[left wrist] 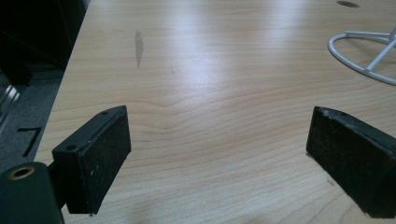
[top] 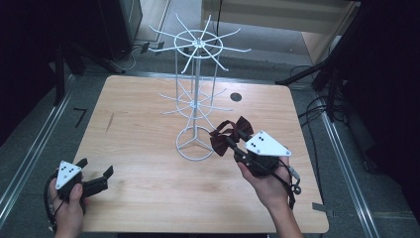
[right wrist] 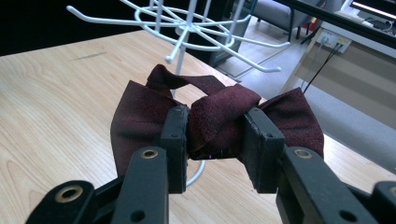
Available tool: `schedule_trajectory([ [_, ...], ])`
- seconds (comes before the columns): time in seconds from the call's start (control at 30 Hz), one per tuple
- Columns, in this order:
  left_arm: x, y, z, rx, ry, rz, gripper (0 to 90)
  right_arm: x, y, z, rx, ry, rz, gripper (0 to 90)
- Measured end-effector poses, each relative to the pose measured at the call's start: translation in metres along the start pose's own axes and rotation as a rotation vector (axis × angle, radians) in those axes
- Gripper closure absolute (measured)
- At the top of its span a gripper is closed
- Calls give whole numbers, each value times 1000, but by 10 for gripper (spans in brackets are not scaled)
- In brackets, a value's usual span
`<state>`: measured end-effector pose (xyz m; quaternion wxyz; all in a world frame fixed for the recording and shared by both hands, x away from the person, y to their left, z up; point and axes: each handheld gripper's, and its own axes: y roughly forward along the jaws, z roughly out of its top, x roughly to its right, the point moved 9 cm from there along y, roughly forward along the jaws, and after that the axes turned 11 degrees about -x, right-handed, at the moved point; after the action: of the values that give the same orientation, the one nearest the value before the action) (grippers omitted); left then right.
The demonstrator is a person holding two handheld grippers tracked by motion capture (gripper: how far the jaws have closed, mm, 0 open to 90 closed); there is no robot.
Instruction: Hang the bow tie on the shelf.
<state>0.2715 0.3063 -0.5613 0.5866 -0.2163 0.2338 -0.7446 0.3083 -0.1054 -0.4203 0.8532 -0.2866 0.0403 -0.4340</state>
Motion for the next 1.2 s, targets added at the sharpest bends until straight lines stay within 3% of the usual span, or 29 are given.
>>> schedule_trajectory([
  [0.23, 0, 0, 0, -3, 4, 3, 72, -8, -1, 7, 28, 17, 45, 657],
  [0.57, 0, 0, 0, -3, 4, 6, 72, -6, 6, 12, 44, 53, 62, 656],
  [1.13, 0, 0, 0, 7, 6, 10, 75, -3, 41, 6, 15, 76, 37, 656],
  [1.2, 0, 0, 0, 8, 4, 10, 75, -3, 49, 3, 7, 98, 42, 656],
])
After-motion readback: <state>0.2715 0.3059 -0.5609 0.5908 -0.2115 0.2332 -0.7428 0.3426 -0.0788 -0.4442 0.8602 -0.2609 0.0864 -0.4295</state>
